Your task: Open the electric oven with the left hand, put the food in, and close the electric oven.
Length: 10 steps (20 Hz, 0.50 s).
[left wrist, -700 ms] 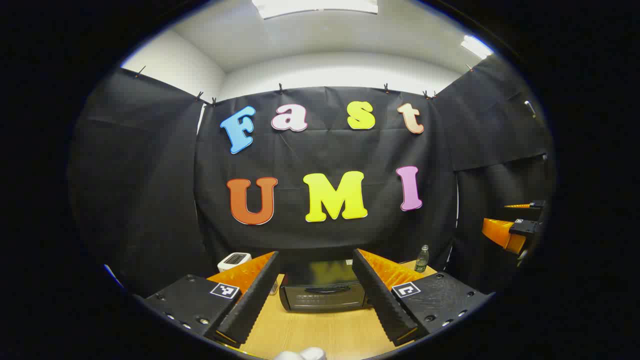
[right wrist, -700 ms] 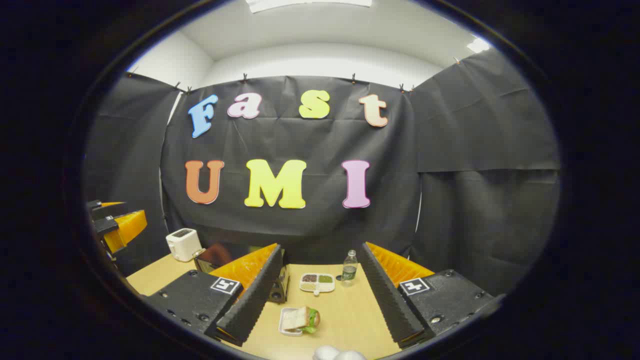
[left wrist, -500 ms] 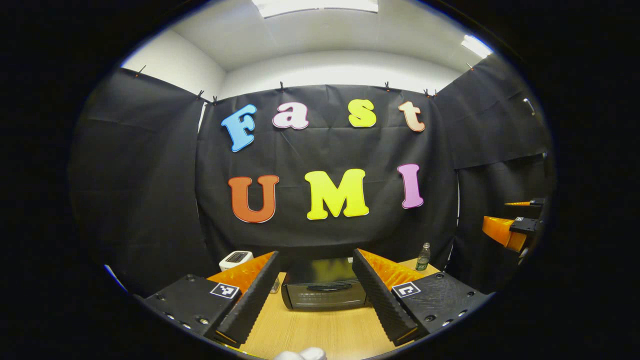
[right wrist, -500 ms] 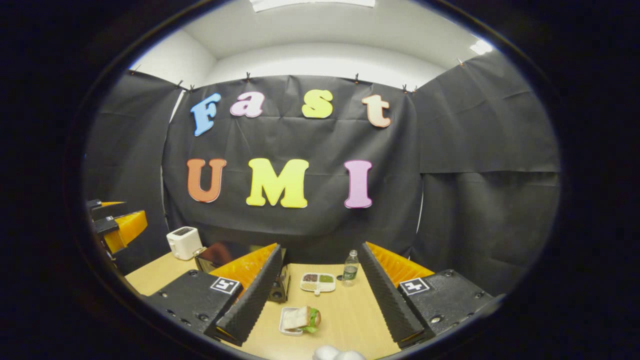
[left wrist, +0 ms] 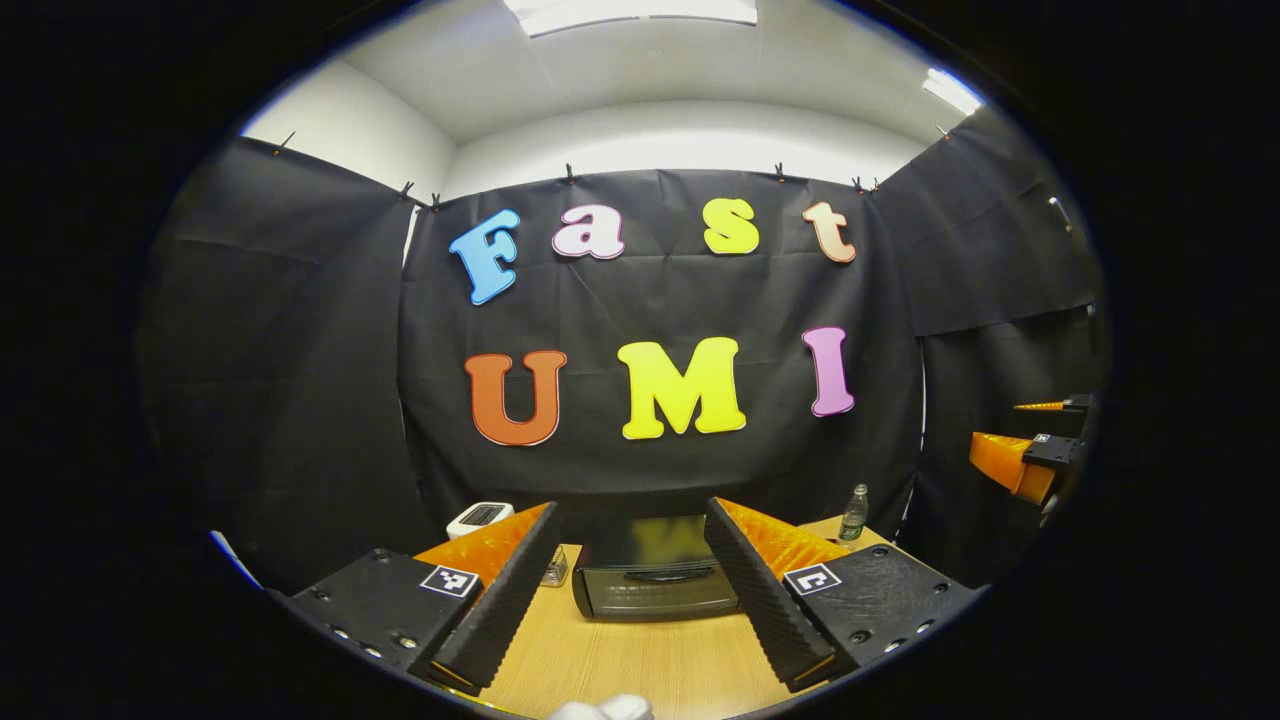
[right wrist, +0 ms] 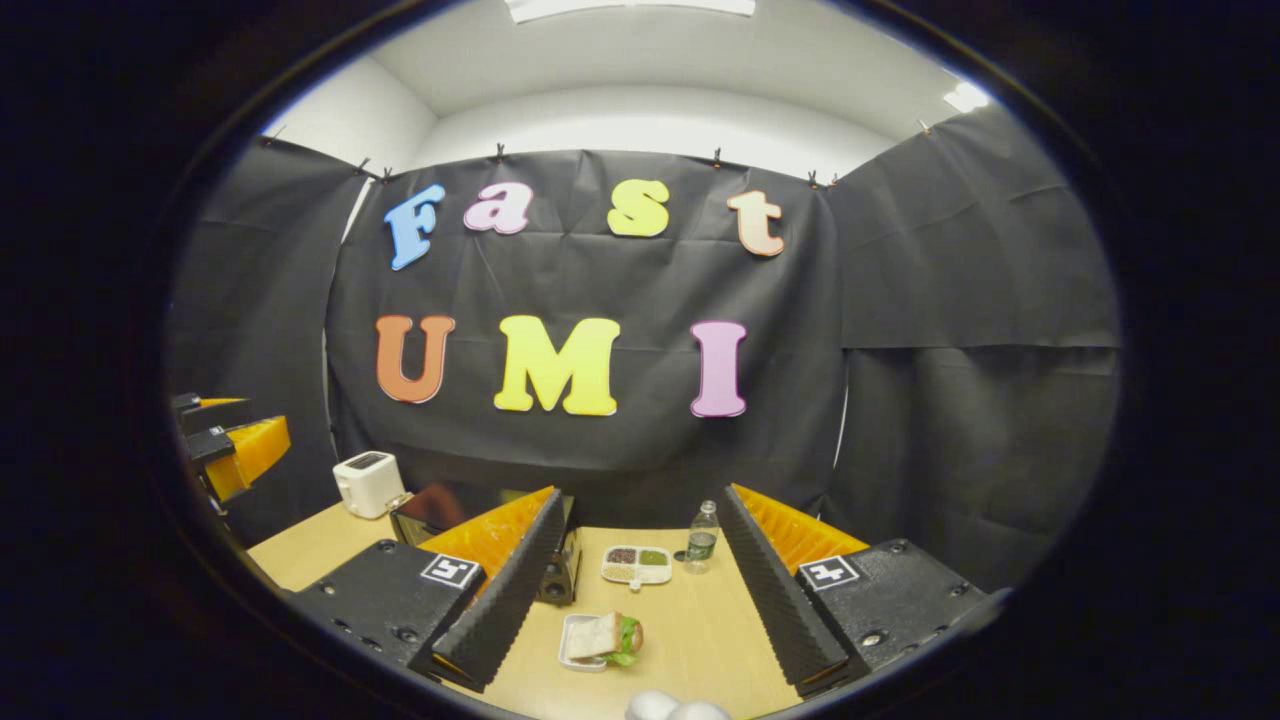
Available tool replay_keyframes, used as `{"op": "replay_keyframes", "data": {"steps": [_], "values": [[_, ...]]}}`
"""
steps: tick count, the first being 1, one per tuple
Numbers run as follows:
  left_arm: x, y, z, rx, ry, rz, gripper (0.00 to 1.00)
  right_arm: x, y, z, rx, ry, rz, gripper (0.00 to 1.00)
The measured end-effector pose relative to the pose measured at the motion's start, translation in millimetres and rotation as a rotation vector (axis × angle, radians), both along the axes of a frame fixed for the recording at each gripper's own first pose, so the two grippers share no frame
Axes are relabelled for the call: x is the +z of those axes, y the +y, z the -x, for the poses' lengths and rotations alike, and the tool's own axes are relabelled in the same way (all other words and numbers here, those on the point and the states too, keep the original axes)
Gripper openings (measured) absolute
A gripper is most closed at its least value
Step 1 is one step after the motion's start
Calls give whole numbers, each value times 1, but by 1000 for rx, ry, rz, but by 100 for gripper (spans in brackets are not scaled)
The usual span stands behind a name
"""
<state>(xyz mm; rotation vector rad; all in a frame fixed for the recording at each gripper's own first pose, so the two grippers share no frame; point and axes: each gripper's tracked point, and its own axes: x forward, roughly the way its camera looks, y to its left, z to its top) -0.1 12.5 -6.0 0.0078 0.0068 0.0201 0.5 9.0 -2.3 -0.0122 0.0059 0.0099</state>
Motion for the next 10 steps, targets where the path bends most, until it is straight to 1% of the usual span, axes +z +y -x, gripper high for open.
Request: {"op": "replay_keyframes", "data": {"steps": [6, 10], "values": [[-15, -4, -13, -3, 19, 9, 95, -5, -1, 0, 11, -3, -4, 100], [-39, -10, -34, -12, 29, 7, 95, -8, -8, 0, 14, -9, -2, 100]]}}
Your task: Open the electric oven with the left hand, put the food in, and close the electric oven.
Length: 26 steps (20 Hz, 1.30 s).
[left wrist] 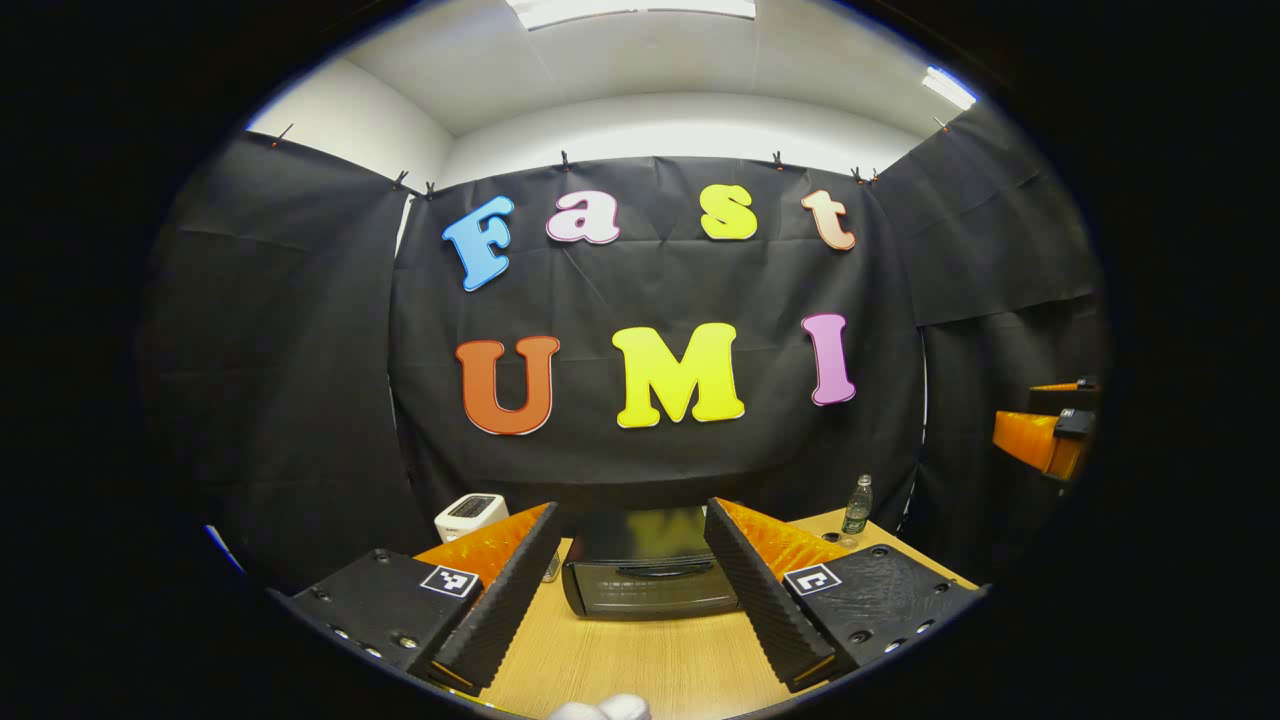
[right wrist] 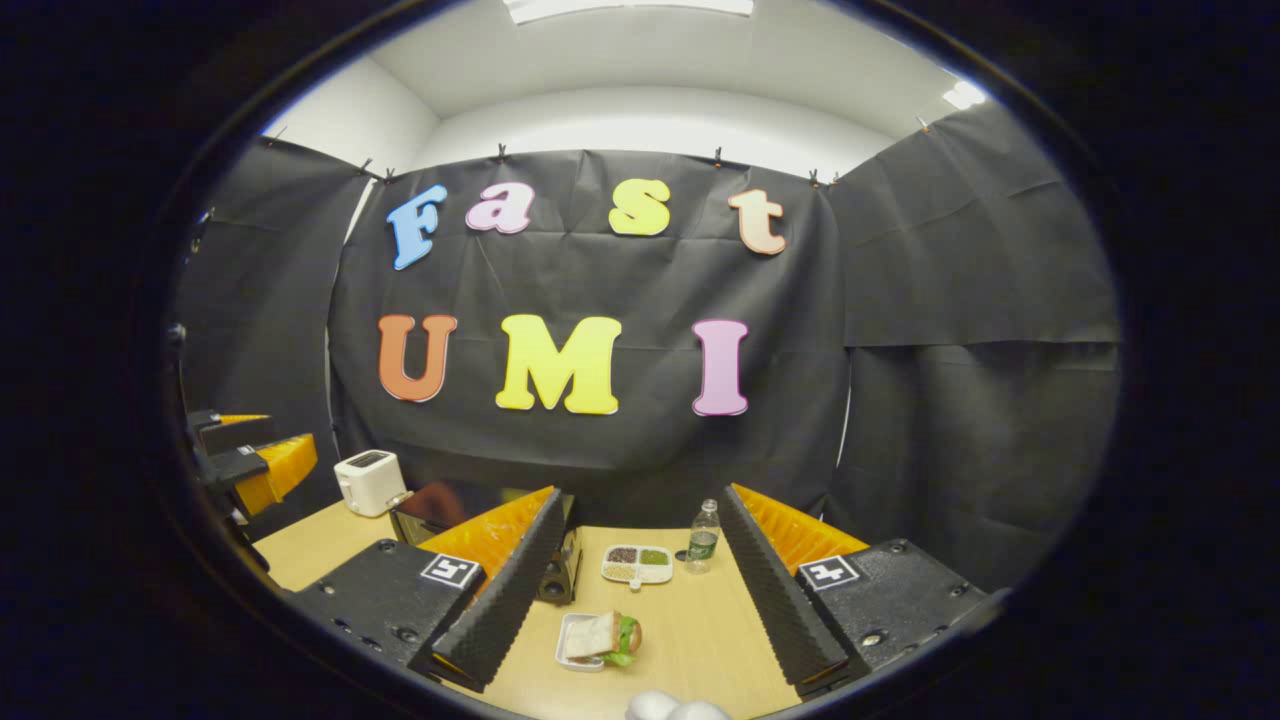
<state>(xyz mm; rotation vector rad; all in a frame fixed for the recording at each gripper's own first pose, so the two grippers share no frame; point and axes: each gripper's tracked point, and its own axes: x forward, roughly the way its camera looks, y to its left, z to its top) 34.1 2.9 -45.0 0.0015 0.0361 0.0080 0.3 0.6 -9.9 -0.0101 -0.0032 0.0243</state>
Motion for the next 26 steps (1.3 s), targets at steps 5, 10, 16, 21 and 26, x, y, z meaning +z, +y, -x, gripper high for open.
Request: {"op": "replay_keyframes", "data": {"steps": [5, 10, 16, 21, 26], "values": [[-47, -13, -45, -12, 44, 30, 95, -5, -17, 6, -5, -7, 15, 100], [-96, -32, -97, -37, 82, 14, 95, -14, -44, 14, -62, 16, 46, 100], [-159, -52, -161, -61, 156, 26, 95, -30, -63, 21, -130, 69, 75, 100], [-205, -51, -202, -40, 230, 9, 95, -40, -67, 16, -156, 109, 79, 100], [-233, -45, -214, -32, 280, 16, 95, -43, -64, 10, -159, 124, 94, 100]]}}
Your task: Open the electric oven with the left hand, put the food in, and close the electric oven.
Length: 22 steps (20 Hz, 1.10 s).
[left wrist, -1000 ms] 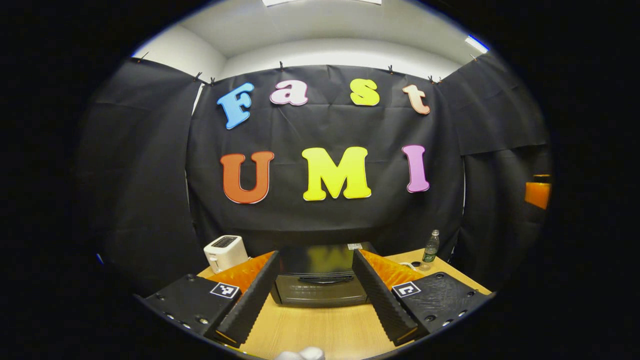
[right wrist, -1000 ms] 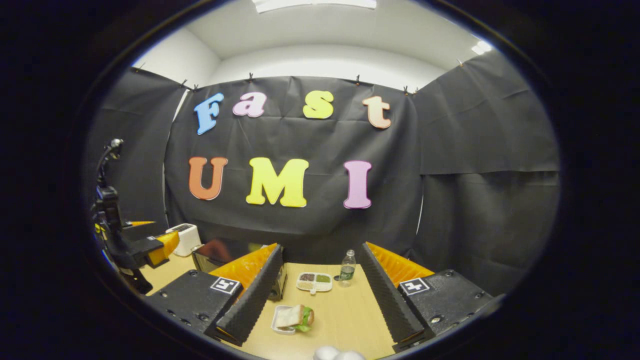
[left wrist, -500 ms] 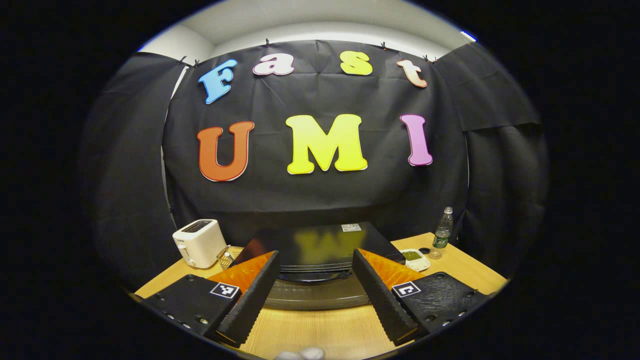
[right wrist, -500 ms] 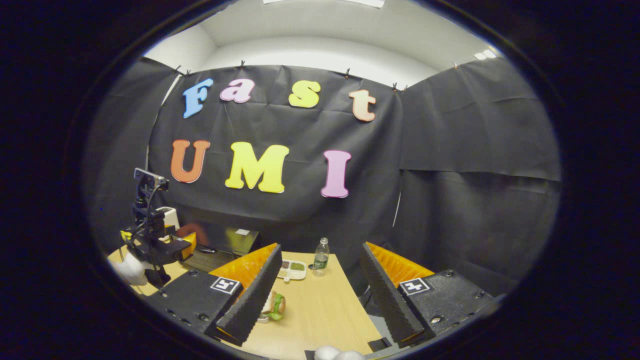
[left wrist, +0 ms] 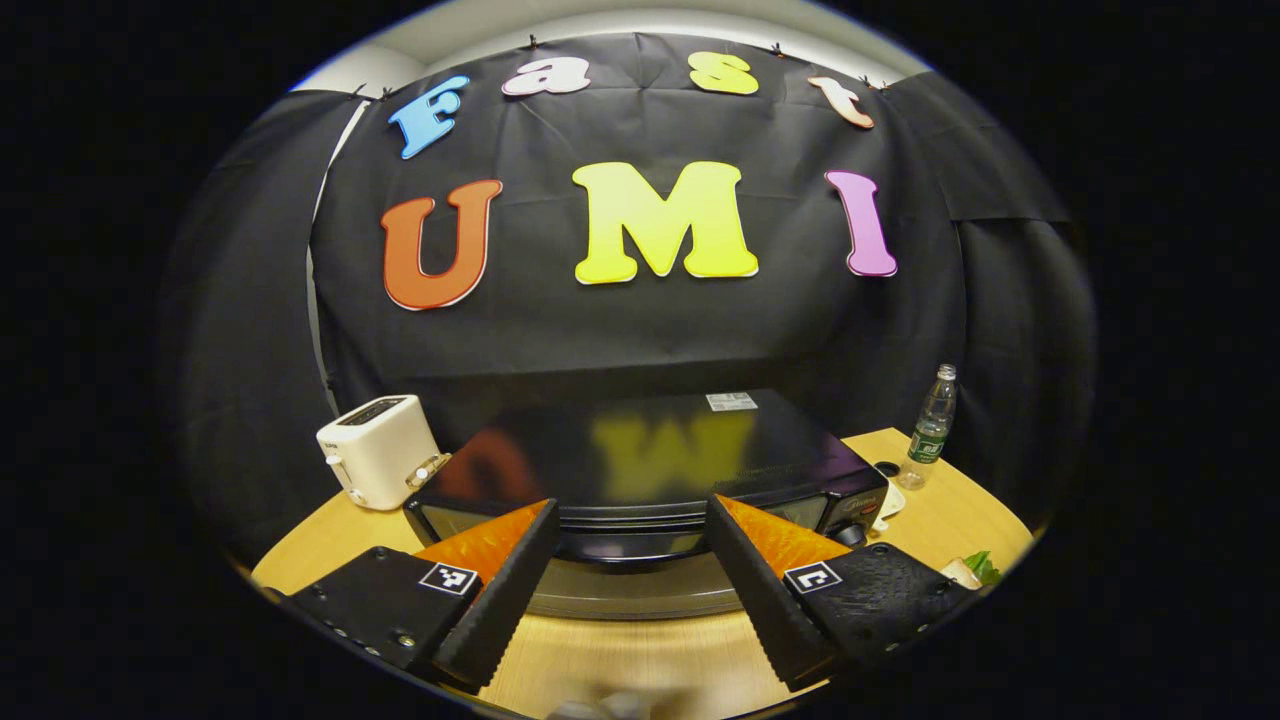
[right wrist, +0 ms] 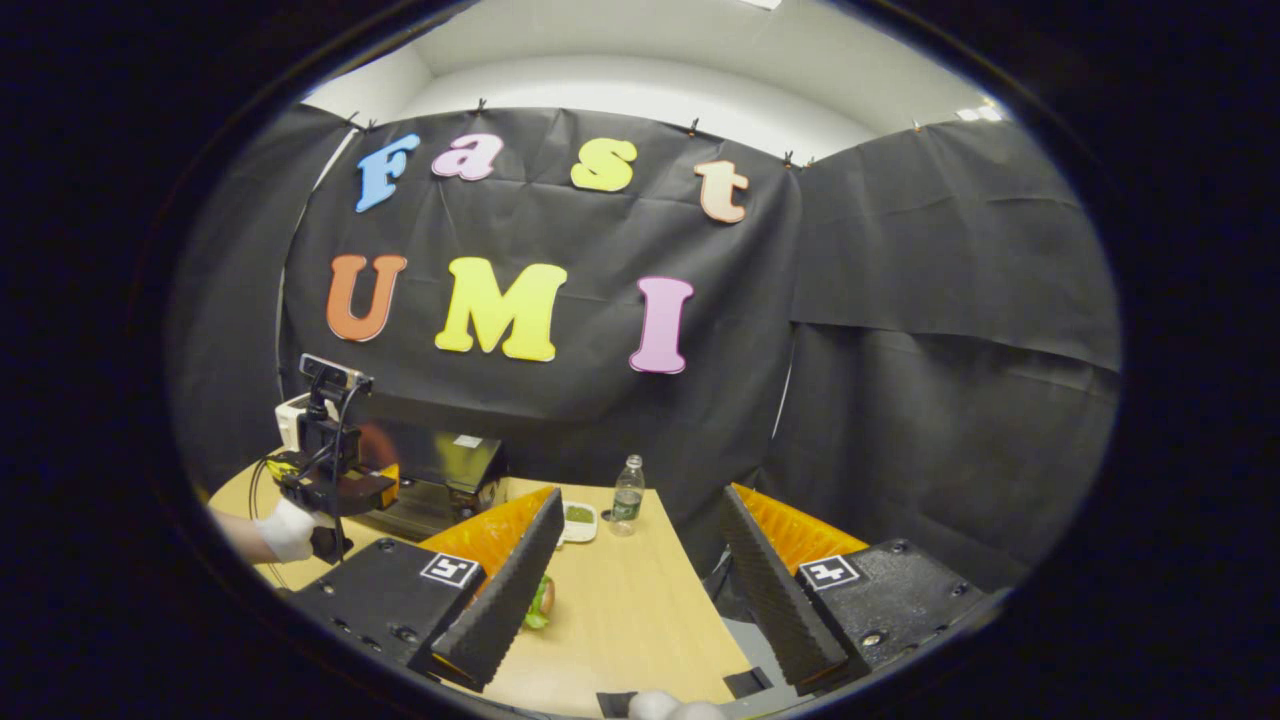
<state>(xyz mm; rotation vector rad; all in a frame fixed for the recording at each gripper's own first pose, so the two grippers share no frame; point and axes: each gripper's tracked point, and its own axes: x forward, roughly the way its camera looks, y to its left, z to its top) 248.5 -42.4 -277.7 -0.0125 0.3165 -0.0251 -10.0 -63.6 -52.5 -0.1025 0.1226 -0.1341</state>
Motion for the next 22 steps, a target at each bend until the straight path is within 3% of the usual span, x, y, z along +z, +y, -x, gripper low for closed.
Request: {"op": "replay_keyframes", "data": {"steps": [12, 22], "values": [[-3, 0, 4, -3, 0, -7, 98, -6, 10, -3, 24, 17, -8, 100], [-12, 4, 53, -7, 15, 9, 98, -7, 24, 8, 56, 12, -14, 100]]}}
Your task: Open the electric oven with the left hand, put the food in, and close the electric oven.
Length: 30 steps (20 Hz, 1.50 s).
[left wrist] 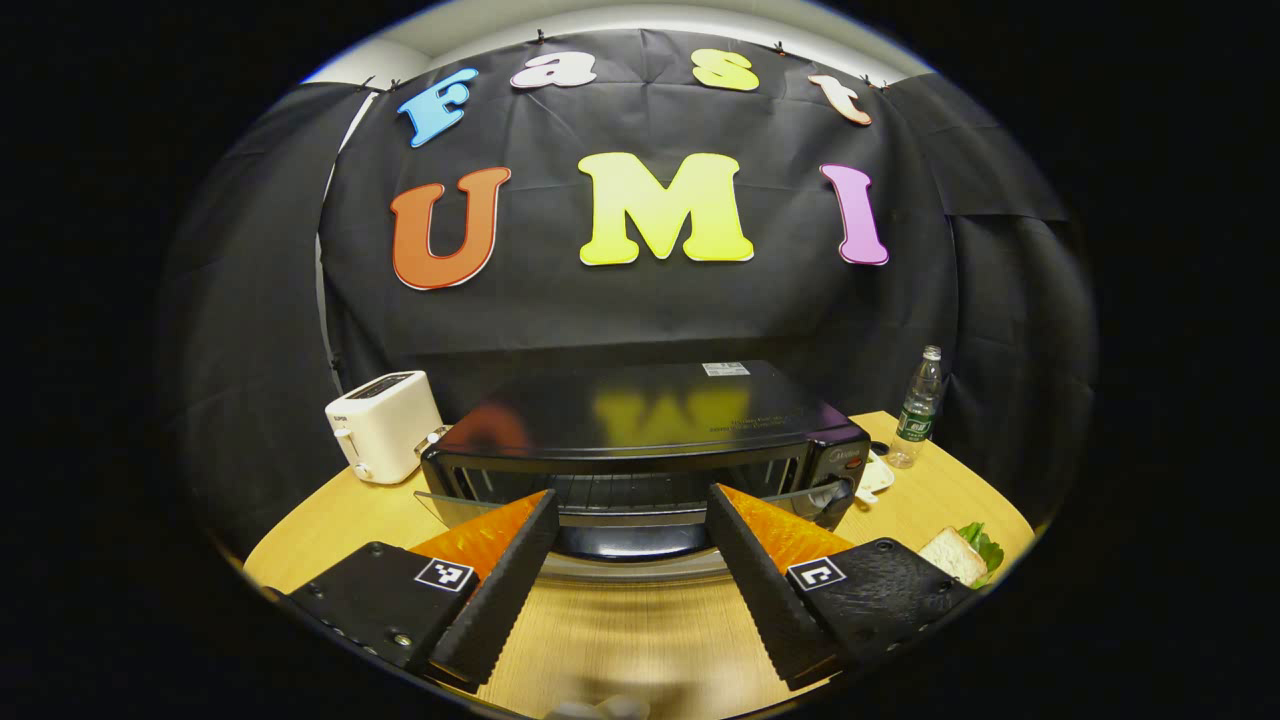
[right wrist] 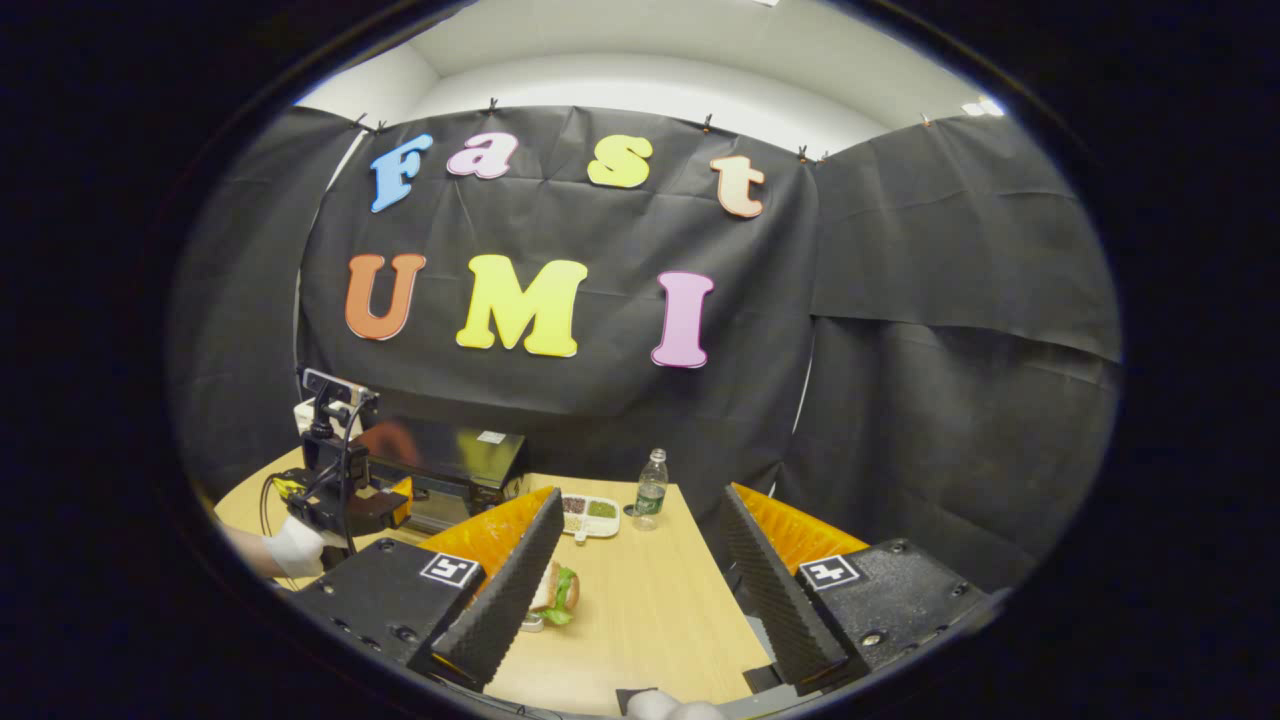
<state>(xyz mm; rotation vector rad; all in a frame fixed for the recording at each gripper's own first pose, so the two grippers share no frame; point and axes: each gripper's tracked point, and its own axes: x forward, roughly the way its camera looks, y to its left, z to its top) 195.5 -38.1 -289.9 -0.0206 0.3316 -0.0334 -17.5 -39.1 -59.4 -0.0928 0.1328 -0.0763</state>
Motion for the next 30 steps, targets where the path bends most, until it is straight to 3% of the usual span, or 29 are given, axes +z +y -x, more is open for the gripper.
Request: {"op": "replay_keyframes", "data": {"steps": [10, 30], "values": [[-36, 1, 52, -12, 86, 11, 98, -7, 1, 25, 2, 8, 5, 100], [-108, -6, 108, -39, 204, -20, 98, -53, -3, 58, -2, 90, 2, 100]]}}
